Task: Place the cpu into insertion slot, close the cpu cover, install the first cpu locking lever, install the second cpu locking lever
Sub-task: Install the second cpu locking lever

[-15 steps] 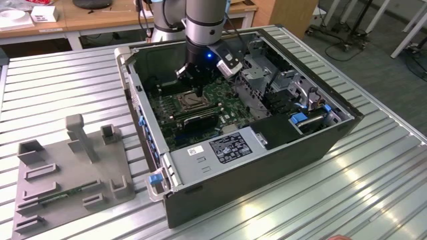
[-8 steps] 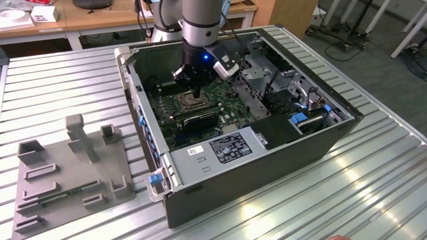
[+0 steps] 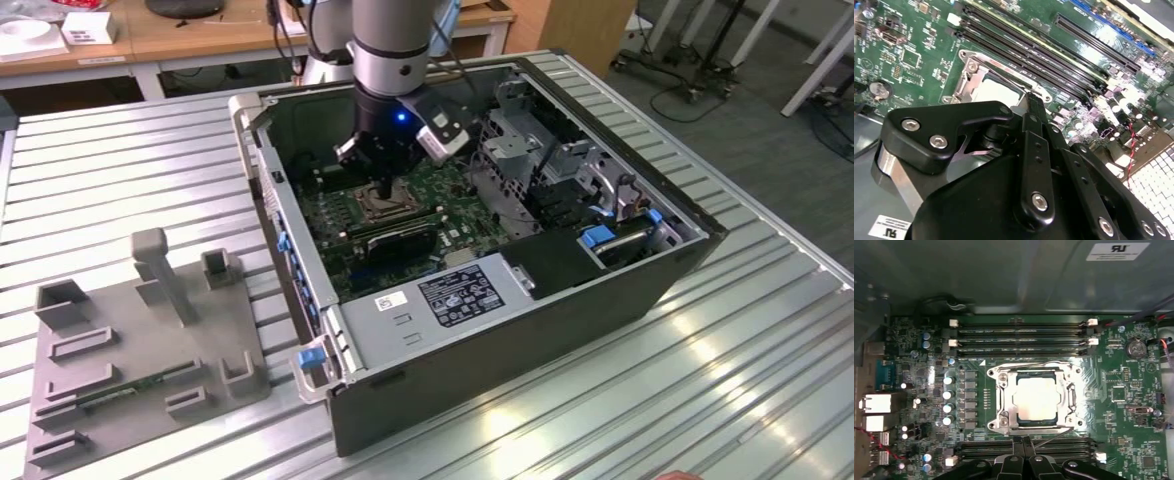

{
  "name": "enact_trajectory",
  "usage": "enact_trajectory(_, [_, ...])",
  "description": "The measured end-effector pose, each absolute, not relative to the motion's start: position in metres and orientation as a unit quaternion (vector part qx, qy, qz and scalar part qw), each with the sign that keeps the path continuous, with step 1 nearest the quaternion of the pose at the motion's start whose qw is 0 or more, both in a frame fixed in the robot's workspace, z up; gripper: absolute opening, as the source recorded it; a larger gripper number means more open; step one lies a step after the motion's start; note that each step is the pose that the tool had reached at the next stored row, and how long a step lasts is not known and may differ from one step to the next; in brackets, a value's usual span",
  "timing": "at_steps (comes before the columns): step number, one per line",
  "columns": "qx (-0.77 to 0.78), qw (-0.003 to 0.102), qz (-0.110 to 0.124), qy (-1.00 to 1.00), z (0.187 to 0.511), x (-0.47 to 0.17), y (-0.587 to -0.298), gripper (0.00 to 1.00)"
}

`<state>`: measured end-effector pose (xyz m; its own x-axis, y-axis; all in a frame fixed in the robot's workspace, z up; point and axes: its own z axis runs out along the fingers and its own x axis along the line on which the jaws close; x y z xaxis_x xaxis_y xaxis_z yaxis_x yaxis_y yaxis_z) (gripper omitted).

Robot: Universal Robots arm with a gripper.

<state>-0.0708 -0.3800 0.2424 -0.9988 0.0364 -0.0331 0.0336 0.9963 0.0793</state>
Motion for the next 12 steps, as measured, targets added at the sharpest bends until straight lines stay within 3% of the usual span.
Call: enact_trajectory(12, [0.018,0.017,0.039,0.999,0.2404,-0.0746,-0.3803,0.11])
